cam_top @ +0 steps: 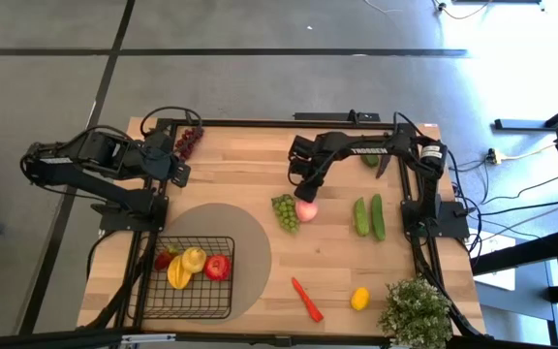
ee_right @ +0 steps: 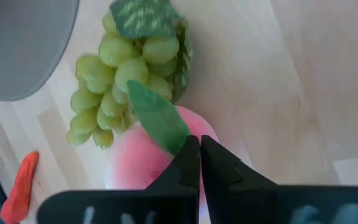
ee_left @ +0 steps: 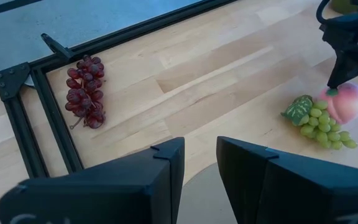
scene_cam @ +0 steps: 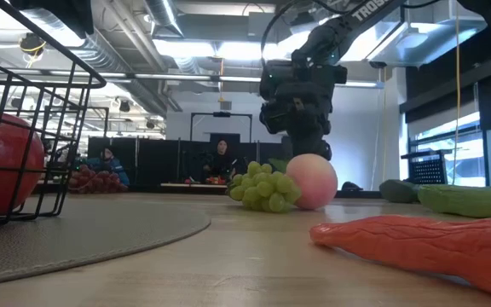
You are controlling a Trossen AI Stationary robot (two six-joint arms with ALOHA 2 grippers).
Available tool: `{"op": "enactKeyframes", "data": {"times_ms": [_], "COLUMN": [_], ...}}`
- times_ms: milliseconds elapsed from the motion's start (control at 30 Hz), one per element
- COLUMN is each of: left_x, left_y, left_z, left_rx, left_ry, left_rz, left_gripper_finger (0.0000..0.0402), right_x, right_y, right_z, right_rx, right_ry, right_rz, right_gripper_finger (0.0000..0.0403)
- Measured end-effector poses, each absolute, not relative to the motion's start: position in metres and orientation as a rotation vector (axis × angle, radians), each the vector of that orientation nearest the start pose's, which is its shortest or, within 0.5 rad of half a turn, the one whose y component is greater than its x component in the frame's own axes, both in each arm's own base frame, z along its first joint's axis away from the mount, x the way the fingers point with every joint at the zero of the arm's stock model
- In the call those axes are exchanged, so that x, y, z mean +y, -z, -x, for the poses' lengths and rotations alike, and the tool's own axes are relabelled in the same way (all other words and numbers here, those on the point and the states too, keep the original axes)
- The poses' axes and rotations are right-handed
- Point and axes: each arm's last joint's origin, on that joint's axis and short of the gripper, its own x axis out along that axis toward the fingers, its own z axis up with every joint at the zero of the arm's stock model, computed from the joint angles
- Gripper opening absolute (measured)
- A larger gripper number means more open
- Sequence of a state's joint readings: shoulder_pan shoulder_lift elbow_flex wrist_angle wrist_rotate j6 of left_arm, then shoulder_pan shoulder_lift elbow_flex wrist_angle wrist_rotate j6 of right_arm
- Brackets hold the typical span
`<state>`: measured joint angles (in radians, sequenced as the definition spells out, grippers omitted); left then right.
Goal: Build produce basket
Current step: Put the pink peach into the wire basket
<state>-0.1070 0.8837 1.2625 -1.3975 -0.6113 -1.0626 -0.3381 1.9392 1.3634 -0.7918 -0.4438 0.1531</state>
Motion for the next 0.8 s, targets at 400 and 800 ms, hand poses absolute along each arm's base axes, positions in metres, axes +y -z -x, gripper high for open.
{"op": "enactKeyframes", "data": {"times_ms": [400, 800], "left_x": [0.005, 0.005], "left_y": [-0.376, -0.376], "left_z": [-0.107, -0.107], "left_rx": [0.614, 0.615], "left_ry": [-0.886, -0.885], "left_rz": [0.577, 0.574], "left_gripper_finger": [0.0084, 0.0084], "right_x": [-0.105, -0.098], "right_y": [-0.213, -0.276], "right_z": [-0.374, -0.393], "right_rx": [1.243, 1.126], "right_ry": [0.069, 0.128], "right_rz": [-0.537, -0.411], "right_gripper_finger": [0.0, 0.0]}}
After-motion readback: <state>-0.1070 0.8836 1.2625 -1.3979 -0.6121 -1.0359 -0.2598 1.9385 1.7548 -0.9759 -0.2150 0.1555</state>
